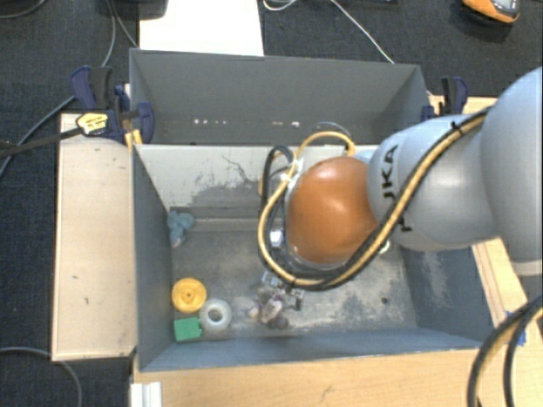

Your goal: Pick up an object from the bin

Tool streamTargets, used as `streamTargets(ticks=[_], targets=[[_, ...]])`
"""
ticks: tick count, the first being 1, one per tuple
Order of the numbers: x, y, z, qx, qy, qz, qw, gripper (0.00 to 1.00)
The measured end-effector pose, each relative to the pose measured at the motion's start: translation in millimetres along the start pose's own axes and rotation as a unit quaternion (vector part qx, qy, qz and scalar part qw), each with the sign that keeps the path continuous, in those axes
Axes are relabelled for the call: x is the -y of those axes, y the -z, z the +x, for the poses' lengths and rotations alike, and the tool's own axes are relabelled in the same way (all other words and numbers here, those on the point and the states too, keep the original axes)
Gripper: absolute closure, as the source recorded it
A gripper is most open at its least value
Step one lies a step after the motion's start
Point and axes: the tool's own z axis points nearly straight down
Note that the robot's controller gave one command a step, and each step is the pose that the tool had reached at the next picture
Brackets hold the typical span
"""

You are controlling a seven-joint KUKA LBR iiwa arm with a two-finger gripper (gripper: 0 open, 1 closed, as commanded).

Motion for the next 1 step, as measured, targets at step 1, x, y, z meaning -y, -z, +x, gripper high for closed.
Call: streamTargets(ticks=[1], targets=[[0.0,0.0,0.0,-0.0001,-0.001,0.000,1.0000,1.00]])
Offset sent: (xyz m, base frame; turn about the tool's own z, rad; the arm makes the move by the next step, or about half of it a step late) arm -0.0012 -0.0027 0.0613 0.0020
